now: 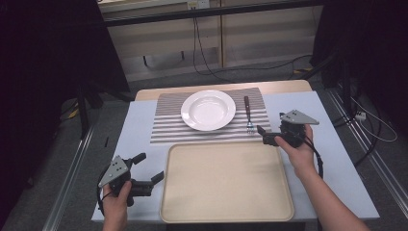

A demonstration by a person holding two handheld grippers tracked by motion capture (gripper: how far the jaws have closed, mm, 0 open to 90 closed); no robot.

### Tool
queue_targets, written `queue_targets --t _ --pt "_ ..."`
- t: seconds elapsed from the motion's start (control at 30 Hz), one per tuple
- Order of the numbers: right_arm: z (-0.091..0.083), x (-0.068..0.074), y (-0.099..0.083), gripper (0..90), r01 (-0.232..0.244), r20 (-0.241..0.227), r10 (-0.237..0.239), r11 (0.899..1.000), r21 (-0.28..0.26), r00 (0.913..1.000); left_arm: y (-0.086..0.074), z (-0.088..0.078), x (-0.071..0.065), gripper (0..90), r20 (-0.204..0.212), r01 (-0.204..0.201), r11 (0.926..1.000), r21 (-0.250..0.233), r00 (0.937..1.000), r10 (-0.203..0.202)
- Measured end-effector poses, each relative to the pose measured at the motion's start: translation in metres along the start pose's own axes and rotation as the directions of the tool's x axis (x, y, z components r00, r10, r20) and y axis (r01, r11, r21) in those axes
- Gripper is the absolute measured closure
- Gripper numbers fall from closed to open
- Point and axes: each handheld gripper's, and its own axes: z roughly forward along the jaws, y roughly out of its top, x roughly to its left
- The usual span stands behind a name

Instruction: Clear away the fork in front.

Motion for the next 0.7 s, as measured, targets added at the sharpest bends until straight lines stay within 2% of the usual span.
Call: queue_targets --t 0.17,0.3,0.57,0.7 --pt "0.012 -0.001 0.003 4.4 -0.013 -0.004 0.013 1.0 0.012 0.9999 0.0 -0.001 0.0 2.6 0.0 -0.002 1.0 -0.001 1.0 0.002" --pt "0.018 -0.002 0.004 4.4 -0.005 0.0 0.005 1.0 0.022 1.0 0.0 -0.001 0.0 2.6 -0.001 -0.003 1.0 -0.001 1.0 0.003" --pt "0.037 -0.01 0.005 4.4 -0.041 0.014 0.04 0.998 0.044 0.9991 -0.001 -0.003 0.0 2.6 -0.008 -0.006 1.0 -0.005 1.0 0.006" --pt "0.042 -0.012 0.006 4.4 -0.042 0.024 0.041 0.998 0.052 0.9989 -0.001 -0.003 -0.001 2.6 -0.006 0.0 1.0 -0.003 1.0 0.0"
